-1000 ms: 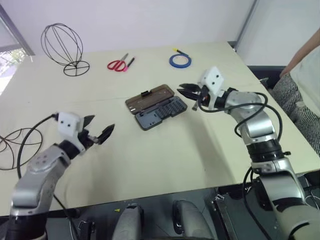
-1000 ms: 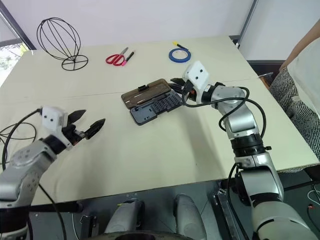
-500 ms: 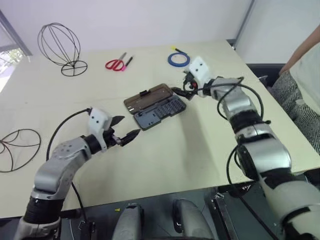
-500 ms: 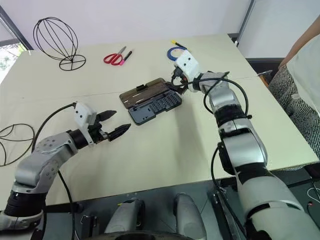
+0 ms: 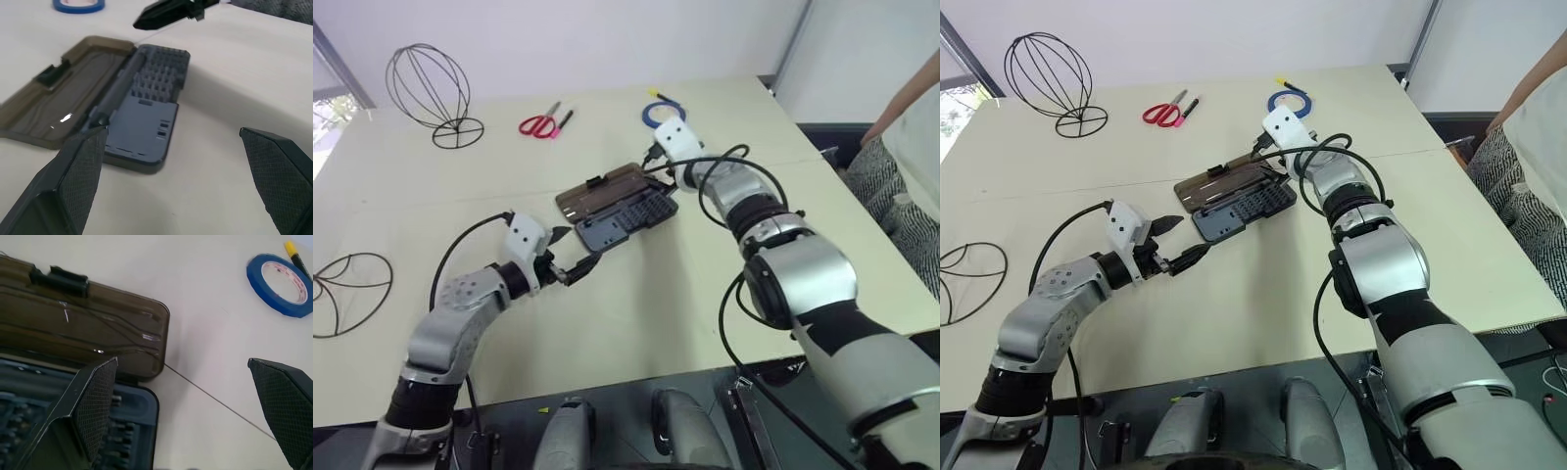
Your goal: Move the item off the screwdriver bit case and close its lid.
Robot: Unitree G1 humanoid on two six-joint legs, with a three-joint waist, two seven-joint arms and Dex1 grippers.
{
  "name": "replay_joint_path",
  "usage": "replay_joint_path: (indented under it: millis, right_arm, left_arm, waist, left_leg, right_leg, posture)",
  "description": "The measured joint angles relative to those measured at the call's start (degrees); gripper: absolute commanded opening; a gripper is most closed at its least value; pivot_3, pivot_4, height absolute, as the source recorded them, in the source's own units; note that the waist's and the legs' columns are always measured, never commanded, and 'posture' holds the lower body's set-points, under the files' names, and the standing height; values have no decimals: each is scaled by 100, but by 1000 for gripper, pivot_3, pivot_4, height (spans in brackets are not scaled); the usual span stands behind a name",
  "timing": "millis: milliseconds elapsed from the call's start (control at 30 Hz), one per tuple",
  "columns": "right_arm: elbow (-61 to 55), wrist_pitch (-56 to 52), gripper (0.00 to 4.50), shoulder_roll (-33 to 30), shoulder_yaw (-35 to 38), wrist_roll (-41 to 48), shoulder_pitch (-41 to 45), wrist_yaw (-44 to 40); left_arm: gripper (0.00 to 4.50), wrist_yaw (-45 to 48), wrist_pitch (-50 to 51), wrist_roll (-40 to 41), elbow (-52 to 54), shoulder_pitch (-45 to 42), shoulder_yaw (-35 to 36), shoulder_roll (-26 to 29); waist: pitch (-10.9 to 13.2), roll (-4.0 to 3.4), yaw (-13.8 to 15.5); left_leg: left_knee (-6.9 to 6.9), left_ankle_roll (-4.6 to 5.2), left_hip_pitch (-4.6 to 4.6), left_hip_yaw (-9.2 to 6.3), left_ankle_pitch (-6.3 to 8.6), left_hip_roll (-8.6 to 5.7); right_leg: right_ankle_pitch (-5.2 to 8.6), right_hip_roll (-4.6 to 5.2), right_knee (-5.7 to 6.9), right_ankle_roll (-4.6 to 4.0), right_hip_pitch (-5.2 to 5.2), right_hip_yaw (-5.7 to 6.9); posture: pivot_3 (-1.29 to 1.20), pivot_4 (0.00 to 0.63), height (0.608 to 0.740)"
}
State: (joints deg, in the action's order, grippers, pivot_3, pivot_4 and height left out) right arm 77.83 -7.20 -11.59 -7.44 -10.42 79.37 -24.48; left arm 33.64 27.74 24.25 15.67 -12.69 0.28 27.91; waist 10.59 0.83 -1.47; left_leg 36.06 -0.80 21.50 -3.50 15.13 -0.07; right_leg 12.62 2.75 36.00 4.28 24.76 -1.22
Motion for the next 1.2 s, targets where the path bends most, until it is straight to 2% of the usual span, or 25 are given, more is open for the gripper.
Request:
replay_joint_path:
  millis: [167,300,333,367,400,533,633,767,1100,1200]
  right_arm:
    - [-285,1187,4440,-186,-48,-54,-194,-854]
    - [-970,1635,4440,-567,-7,70,-585,-1607]
    - [-1376,1567,4440,-685,45,189,-836,-1840]
    - [-1991,1442,3951,-820,107,349,-1243,-2099]
    - [-2741,1268,4376,-954,126,499,-1725,-2319]
    - [-5486,82,4485,-1349,115,918,-3369,-2835]
    - [-7012,-769,4485,-1457,99,952,-4071,-2697]
    - [-8120,-1488,4485,-1370,103,937,-4311,-2178]
    - [-9135,-1870,4485,-1059,-192,822,-4668,-1331]
    - [-9175,-1884,4485,-1044,-281,758,-4717,-1174]
  left_arm:
    - [4500,-91,-205,-77,-107,-216,137,-36]
    - [4500,-329,-374,-177,-371,-460,409,-98]
    - [4500,-399,-400,-212,-469,-534,476,-107]
    - [4500,-453,-445,-249,-588,-610,552,-110]
    - [4500,-492,-463,-269,-681,-653,607,-100]
    - [4500,-462,-581,-424,-1032,-794,597,-76]
    - [4500,-343,-717,-607,-1502,-1034,494,-53]
    - [4500,-273,-986,-937,-2458,-1616,266,-126]
    - [4500,-856,-1313,-1855,-5934,-3856,18,-572]
    - [4500,-1048,-1244,-1945,-6568,-4169,18,-733]
  waist:
    - [2,-1,-44]
    - [2,0,-74]
    - [2,2,-80]
    - [2,2,-80]
    - [2,2,-79]
    - [3,0,-63]
    - [5,-3,-93]
    - [5,-2,-81]
    - [9,6,65]
    - [9,7,66]
  left_leg:
    - [2,0,1,-1,0,-2]
    - [3,0,0,-1,0,-2]
    - [2,0,0,-3,0,-2]
    - [1,0,0,-4,0,-1]
    - [0,1,0,-4,0,-1]
    - [2,0,2,-6,0,-2]
    - [10,0,-2,-5,0,-2]
    - [12,-5,-5,-8,-3,-1]
    - [13,-5,4,-8,-3,-8]
    - [13,-5,4,-8,-3,-9]
  right_leg:
    - [-1,0,2,3,0,1]
    - [-2,0,3,4,-1,1]
    - [-2,0,4,4,-1,2]
    - [-2,0,3,4,-1,3]
    - [-2,1,5,4,-1,3]
    - [-2,2,10,5,2,4]
    - [-2,-2,15,4,2,2]
    - [-1,-7,16,4,-2,4]
    - [-2,-2,8,7,-1,11]
    - [-2,1,8,8,-1,11]
  posture:
    - [0,150,740]
    - [0,150,740]
    - [0,150,740]
    - [0,150,740]
    - [0,150,740]
    - [0,150,740]
    - [0,150,740]
    - [0,150,740]
    - [0,150,740]
    - [0,150,740]
